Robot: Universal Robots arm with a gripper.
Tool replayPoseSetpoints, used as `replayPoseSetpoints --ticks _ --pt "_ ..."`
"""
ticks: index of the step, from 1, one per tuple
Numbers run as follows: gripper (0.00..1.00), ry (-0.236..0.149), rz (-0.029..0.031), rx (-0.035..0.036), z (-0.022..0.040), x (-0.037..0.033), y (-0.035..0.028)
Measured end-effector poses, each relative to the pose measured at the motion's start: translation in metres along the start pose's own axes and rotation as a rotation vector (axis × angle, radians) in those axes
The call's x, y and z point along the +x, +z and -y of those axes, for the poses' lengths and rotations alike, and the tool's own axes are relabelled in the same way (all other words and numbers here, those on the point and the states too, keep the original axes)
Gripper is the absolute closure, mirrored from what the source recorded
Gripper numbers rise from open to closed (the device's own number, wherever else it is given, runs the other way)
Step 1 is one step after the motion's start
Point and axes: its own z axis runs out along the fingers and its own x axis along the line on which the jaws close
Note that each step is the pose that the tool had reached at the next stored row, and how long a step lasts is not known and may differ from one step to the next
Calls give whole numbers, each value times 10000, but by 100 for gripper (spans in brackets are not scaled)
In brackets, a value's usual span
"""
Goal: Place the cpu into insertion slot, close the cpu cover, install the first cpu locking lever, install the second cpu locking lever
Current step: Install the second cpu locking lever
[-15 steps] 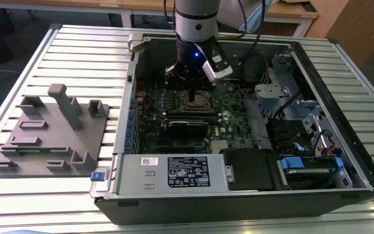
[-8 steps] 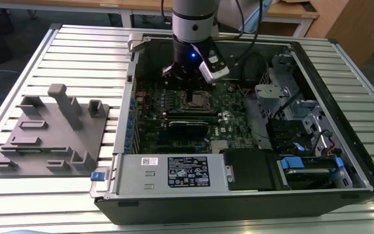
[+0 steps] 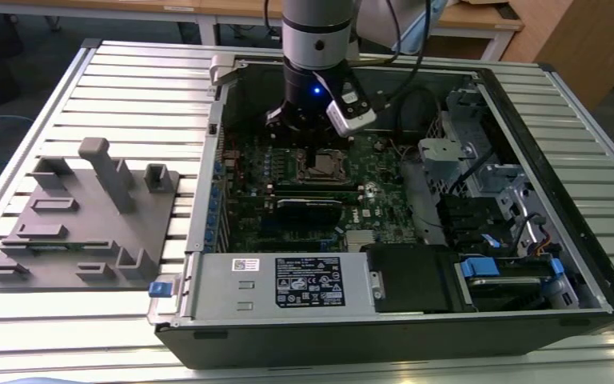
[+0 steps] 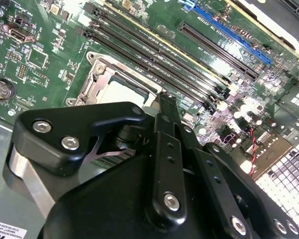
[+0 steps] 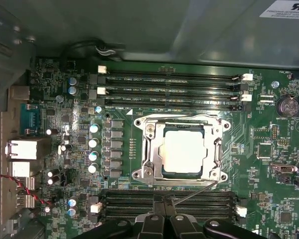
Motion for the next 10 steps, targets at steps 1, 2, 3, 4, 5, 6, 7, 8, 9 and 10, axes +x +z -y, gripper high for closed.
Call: replayPoseSetpoints --ticks 1,2,3,4,5,6,7,8,9,10 --pt "90 -1 -6 3 0 0 -1" --pt "90 -1 -37 0 0 0 1" --pt "90 -5 -104 -4 0 1 3" --pt "90 -10 -203 -5 0 0 6" --pt "90 -15 -330 -6 0 0 8" --pt "90 -19 -414 -9 0 0 9" --pt "90 -19 -427 -6 0 1 8" --pt "90 -19 -432 -6 0 1 8" --pt "90 -19 -436 -6 0 1 8" --pt "90 -21 -439 -7 0 0 9"
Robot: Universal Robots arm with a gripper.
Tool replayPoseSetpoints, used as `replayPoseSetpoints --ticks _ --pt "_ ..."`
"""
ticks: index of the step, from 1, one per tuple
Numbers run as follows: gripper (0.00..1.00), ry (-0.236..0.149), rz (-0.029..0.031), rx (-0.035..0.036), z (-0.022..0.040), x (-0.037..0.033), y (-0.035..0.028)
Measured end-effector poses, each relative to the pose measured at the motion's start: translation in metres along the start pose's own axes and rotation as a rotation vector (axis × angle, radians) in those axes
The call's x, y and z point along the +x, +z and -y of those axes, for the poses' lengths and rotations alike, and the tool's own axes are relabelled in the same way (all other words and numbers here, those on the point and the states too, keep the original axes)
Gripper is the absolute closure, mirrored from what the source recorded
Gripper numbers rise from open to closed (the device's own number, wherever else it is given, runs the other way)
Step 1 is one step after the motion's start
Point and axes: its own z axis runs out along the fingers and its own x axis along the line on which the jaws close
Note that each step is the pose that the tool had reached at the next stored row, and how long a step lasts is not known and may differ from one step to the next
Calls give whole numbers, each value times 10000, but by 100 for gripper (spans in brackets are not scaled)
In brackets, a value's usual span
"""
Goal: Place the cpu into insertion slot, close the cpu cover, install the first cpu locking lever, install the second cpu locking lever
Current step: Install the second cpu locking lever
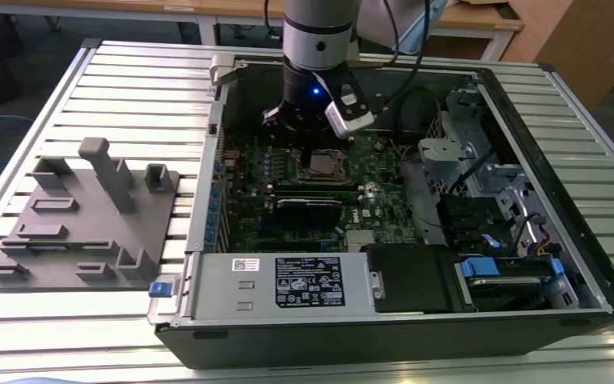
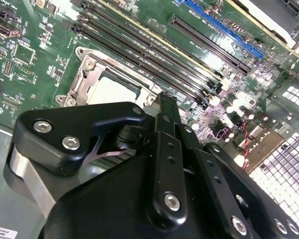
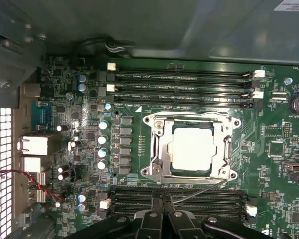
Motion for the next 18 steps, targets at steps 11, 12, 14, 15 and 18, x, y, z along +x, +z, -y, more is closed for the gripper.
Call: replayPoseSetpoints --ticks 11,12,14,15,18 --pt "90 1 -10 -1 1 -57 16" --pt "90 1 -10 -1 3 -57 24" --pt "90 -1 -11 -1 9 -57 40" --pt "90 -1 -11 0 13 -57 49" --pt "90 0 -10 -1 30 -56 74"
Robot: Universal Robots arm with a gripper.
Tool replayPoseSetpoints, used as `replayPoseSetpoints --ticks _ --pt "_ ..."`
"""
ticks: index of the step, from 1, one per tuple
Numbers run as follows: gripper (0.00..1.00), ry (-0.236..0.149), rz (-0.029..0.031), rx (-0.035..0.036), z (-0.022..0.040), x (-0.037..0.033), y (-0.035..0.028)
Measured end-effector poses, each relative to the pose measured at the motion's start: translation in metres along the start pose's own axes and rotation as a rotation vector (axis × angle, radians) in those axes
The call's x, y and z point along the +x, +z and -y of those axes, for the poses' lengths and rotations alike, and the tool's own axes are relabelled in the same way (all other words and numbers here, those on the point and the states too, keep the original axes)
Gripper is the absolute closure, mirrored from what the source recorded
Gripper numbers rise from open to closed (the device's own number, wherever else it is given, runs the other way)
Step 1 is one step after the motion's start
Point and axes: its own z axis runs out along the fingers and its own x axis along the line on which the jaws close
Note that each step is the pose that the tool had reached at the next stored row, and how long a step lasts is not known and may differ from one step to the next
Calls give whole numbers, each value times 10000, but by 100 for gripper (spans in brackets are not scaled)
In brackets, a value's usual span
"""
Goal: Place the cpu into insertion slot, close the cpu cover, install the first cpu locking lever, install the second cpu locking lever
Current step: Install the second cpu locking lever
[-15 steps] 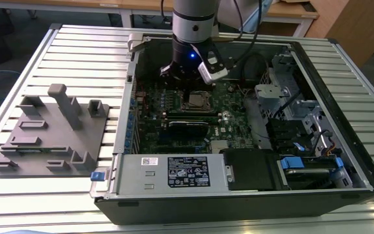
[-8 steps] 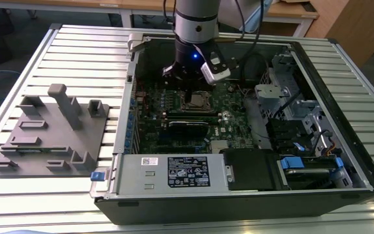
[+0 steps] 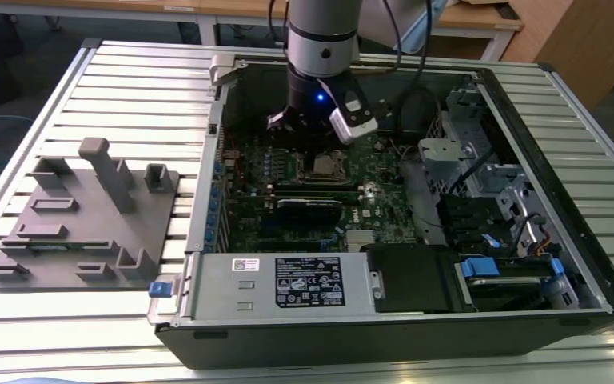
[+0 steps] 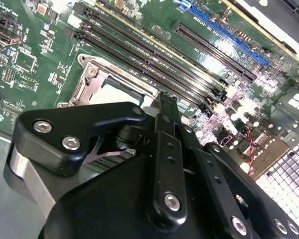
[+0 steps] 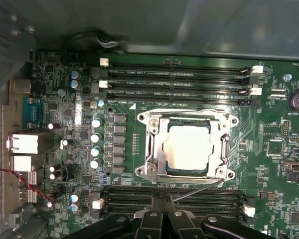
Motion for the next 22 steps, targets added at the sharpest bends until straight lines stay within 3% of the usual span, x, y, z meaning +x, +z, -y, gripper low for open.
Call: replayPoseSetpoints --ticks 8,22 --pt "90 0 -1 0 43 37 60" --pt "90 0 0 -6 43 45 86"
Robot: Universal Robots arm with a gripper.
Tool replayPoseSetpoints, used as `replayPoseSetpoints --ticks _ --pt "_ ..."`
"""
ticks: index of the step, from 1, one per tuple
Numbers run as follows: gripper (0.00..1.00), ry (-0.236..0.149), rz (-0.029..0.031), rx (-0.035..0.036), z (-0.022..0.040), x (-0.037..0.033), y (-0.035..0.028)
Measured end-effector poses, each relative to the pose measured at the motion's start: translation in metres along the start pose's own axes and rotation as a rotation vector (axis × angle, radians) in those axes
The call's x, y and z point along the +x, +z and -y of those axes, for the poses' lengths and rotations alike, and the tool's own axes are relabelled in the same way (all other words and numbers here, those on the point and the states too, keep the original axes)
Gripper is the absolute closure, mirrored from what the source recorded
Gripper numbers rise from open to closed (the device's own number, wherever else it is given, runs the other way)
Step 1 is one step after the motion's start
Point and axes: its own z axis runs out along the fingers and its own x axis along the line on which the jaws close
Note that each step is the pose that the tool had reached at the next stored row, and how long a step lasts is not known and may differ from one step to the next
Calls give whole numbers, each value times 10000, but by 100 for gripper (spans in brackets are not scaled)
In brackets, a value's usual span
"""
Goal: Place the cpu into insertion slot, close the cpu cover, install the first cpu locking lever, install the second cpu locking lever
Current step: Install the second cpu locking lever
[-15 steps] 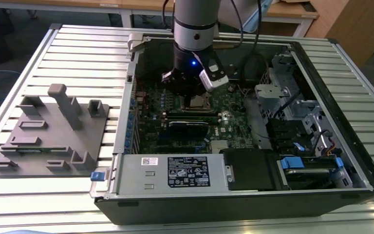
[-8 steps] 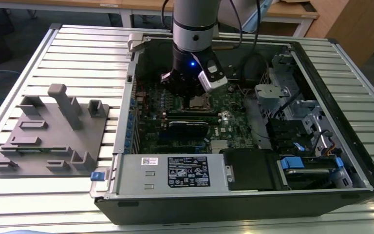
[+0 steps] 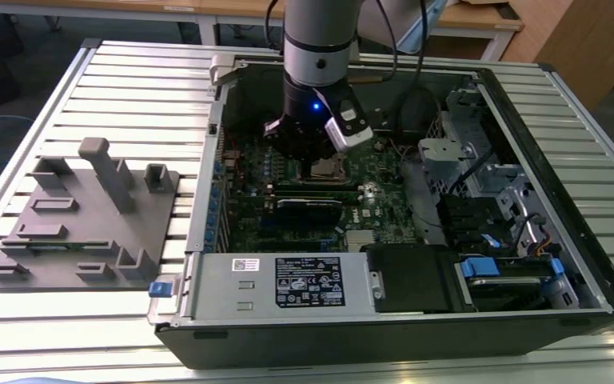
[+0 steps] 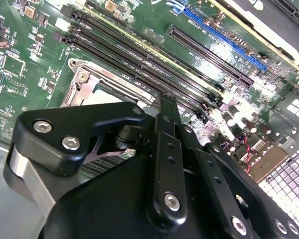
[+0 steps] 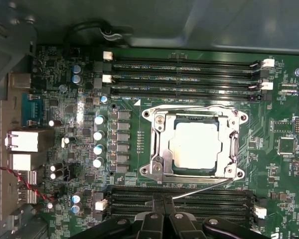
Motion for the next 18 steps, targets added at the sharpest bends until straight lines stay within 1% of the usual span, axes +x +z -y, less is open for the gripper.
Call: replayPoseSetpoints --ticks 8,18 --pt "90 0 0 1 -1 3 25" --pt "90 1 2 -2 -2 9 33"
